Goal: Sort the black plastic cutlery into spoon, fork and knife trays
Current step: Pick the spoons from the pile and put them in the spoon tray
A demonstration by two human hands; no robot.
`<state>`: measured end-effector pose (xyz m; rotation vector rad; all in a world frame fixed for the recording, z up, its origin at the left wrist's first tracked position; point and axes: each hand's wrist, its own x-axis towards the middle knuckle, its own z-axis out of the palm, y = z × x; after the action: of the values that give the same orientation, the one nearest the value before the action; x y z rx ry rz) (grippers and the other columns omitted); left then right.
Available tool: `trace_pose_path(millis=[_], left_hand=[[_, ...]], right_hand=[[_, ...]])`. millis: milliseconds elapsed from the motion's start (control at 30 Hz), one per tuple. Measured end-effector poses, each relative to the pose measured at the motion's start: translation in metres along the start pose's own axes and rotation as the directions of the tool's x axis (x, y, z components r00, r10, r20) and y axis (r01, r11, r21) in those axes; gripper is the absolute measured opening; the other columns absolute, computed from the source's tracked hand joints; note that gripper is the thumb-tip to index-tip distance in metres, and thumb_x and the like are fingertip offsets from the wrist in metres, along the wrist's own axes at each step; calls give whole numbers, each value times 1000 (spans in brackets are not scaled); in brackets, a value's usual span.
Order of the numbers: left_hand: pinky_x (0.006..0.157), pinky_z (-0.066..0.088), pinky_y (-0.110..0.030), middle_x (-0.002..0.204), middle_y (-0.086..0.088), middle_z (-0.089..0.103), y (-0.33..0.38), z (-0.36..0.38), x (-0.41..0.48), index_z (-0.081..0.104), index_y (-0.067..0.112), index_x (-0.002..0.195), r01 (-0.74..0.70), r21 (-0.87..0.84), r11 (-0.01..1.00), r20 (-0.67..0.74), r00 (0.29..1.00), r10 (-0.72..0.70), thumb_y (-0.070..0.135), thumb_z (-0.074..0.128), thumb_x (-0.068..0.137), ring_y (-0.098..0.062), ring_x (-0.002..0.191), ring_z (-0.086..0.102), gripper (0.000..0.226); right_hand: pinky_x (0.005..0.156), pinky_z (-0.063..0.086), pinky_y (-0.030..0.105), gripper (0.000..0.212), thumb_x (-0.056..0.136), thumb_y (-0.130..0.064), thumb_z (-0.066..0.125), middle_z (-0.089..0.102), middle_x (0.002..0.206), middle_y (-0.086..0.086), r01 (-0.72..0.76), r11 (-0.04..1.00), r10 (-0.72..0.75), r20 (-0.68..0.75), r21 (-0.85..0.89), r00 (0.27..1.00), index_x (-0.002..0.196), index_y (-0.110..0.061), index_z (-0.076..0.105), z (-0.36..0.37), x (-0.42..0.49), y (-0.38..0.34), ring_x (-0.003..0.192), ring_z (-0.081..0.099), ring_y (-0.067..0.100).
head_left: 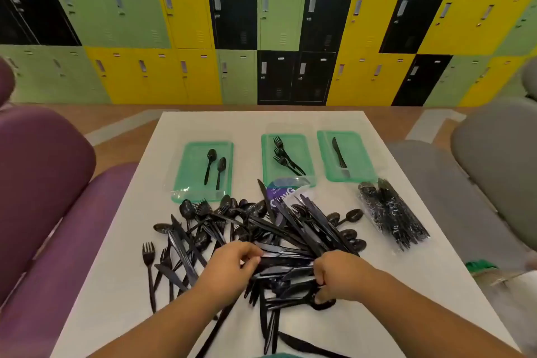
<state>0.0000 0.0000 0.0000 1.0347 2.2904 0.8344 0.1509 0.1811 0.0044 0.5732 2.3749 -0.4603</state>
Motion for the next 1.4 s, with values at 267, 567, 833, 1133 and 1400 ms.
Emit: trace_pose_path(millis=[267,567,833,1133,1400], left_hand=[[88,45,-16,108,12,66,15,26,1,67,26,111,-100,42,994,121,988,94,25,57,92,-2,99,59,22],[78,49,-25,97,4,68,37,48,11,65,23,108,-155,143,978,345,934,97,37,62,86,-12,87,62,27],[70,54,-27,71,-2,59,41,41,22,59,11,94,219,-303,928,365,926,-99,16,46,98,-13,64,56,14],[58,43,-18,67,4,56,54,40,49,55,13,84,168,-248,954,300,950,-89,27,45,99,-6,55,50,23],[64,45,-24,67,-2,56,73,51,64,59,16,82,202,-251,947,230,962,-145,31,53,94,-11,61,51,20]], right_hand=[[82,43,32,28,85,-32,62,55,116,3,23,997,-36,-190,-70,981,109,-18,60,34,-3,11,108,55,26],[66,45,28,9,86,-28,64,63,76,-4,95,883,69,-327,461,942,89,-26,72,11,-13,5,72,58,15],[93,51,31,27,91,-8,54,69,109,4,-22,801,347,-433,599,832,111,-20,68,-5,-3,40,95,65,17],[104,41,37,62,88,-6,54,41,142,-5,-67,993,33,-310,-100,950,143,-29,37,-15,31,100,128,39,22],[84,44,35,28,91,-25,57,58,116,4,24,958,-81,-190,-285,978,118,-21,60,-41,31,101,112,49,24]])
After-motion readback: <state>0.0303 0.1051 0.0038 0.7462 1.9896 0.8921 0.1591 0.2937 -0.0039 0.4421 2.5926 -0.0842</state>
